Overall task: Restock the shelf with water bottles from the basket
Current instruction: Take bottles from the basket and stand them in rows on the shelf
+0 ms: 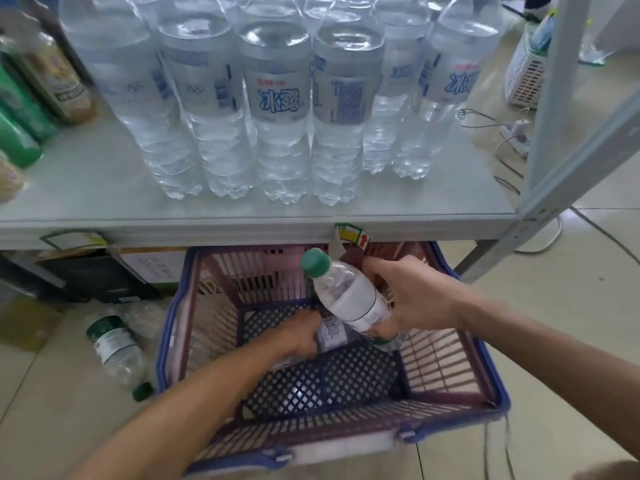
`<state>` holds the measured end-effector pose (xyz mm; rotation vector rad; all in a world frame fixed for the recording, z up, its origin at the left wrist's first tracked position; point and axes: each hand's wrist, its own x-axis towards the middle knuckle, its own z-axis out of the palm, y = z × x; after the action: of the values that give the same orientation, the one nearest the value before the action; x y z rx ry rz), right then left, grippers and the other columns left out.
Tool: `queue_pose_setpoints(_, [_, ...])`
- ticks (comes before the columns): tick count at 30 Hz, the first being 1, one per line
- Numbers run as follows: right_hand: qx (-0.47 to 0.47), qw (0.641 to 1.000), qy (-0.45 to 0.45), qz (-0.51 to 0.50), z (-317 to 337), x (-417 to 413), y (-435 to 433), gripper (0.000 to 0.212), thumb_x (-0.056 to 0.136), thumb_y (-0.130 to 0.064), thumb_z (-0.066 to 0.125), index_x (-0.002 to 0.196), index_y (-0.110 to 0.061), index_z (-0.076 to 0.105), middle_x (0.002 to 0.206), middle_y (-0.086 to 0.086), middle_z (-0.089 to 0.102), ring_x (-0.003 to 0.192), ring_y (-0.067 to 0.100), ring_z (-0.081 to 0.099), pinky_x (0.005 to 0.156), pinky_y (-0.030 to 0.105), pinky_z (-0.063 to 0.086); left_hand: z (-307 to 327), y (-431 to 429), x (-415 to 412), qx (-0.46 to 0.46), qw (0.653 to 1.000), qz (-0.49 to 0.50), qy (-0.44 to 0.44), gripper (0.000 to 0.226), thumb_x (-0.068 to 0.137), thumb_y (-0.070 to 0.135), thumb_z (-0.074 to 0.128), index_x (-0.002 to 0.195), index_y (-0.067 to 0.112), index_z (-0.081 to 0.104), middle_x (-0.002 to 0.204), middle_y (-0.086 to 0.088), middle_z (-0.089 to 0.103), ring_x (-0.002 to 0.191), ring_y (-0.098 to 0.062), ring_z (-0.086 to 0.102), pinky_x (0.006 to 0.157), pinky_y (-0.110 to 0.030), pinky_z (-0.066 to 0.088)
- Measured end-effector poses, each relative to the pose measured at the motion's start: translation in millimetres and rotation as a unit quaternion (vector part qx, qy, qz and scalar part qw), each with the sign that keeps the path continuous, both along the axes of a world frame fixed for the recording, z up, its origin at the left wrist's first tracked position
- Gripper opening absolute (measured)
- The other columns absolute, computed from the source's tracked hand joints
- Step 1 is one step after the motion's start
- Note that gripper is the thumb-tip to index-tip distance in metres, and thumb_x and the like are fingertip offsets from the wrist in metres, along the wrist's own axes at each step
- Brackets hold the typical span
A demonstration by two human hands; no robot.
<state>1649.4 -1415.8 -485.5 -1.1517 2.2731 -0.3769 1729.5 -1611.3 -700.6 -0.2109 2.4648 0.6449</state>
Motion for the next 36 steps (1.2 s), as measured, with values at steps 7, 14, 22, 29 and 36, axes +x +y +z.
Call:
queue_pose_setpoints(7, [-0.171, 0.983, -0.03, -0.063, 53.2, 0.0, 5.7, 0.066, 0.06, -0.048, 0.094, 0.11, -0.02, 0.061, 0.098, 0.005, 0.075, 0.086, 0.028, 0.072, 0.074, 0.05, 0.06, 89.7, -16.2, 9.5, 0.016, 0.999, -0.003, 0.033, 0.065, 0.07, 0.018, 0.083, 0.128, 0.01, 0.052, 0.115, -0.005, 0.066, 0.105, -0.024, 0.066, 0.087, -0.036, 0.059])
queue_pose_setpoints(14, [-0.218, 0.97, -0.061, -0.083, 98.1, -10.7, 1.5, 0.074, 0.062, -0.038, 0.097, 0.127, -0.027, 0.063, 0.115, -0.013, 0.074, 0.104, 0.007, 0.072, 0.088, 0.034, 0.061, 181.4, -50.3, 44.1, 0.108, 0.991, 0.066, 0.051, 0.09, 0.053, 0.031, 0.089, 0.132, 0.027, 0.048, 0.119, 0.012, 0.065, 0.108, -0.009, 0.066, 0.097, -0.036, 0.058])
queue_pose_setpoints(22, [-0.287, 0.945, -0.046, -0.15, 116.4, -23.6, 27.4, 0.078, 0.057, -0.036, 0.096, 0.126, -0.019, 0.064, 0.109, -0.005, 0.077, 0.103, 0.015, 0.074, 0.092, 0.047, 0.059, 270.2, -62.6, 48.5, 0.212, 0.967, 0.067, 0.125, 0.076, 0.06, 0.006, 0.094, 0.126, 0.023, 0.059, 0.116, 0.007, 0.074, 0.108, -0.013, 0.071, 0.092, -0.037, 0.06])
queue_pose_setpoints(29, [-0.348, 0.901, -0.011, -0.258, 124.9, -32.3, 46.6, 0.078, 0.05, -0.038, 0.095, 0.12, -0.02, 0.065, 0.103, -0.009, 0.077, 0.099, 0.003, 0.072, 0.083, 0.03, 0.06, 322.6, -36.3, 29.3, 0.299, 0.912, 0.131, 0.247, 0.087, 0.051, 0.015, 0.1, 0.128, 0.024, 0.062, 0.12, 0.007, 0.075, 0.112, -0.013, 0.072, 0.095, -0.033, 0.057])
queue_pose_setpoints(36, [-0.374, 0.854, 0.035, -0.36, 114.8, -46.0, 42.7, 0.068, 0.053, -0.033, 0.098, 0.11, -0.018, 0.064, 0.101, -0.012, 0.073, 0.096, -0.001, 0.069, 0.079, 0.025, 0.057, 328.7, 22.1, -11.9, 0.34, 0.82, 0.251, 0.386, 0.074, 0.06, 0.004, 0.097, 0.122, 0.021, 0.061, 0.115, 0.014, 0.074, 0.1, 0.003, 0.072, 0.084, -0.013, 0.058])
